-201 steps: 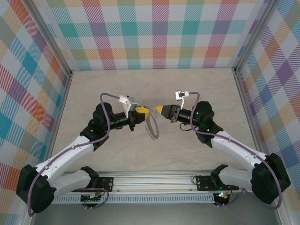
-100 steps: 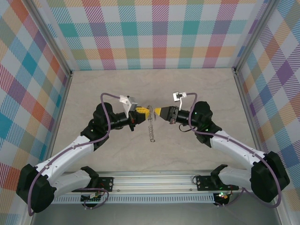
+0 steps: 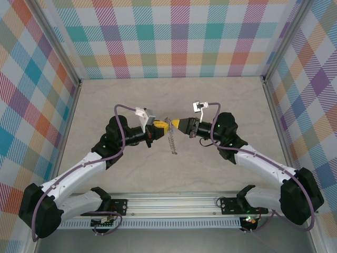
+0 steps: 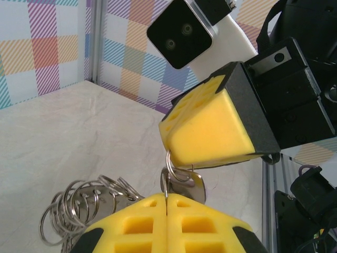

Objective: Put the keys on the keyring

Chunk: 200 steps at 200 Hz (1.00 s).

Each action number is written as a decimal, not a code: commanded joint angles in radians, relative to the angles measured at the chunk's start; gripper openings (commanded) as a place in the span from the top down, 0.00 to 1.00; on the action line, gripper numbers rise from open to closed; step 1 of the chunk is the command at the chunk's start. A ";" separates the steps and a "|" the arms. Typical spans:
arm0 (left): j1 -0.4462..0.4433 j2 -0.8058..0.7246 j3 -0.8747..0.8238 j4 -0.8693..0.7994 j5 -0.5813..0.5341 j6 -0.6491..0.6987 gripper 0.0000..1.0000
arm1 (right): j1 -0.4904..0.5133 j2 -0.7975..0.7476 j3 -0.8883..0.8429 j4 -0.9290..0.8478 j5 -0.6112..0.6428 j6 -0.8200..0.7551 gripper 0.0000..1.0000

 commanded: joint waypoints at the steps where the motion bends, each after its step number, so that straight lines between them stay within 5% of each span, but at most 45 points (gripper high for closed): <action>1: -0.013 -0.004 0.040 0.076 0.012 -0.008 1.00 | 0.006 0.016 0.033 0.050 0.002 -0.006 1.00; 200: -0.017 -0.040 0.032 0.101 -0.006 -0.012 1.00 | -0.006 0.014 -0.056 0.043 0.040 -0.006 1.00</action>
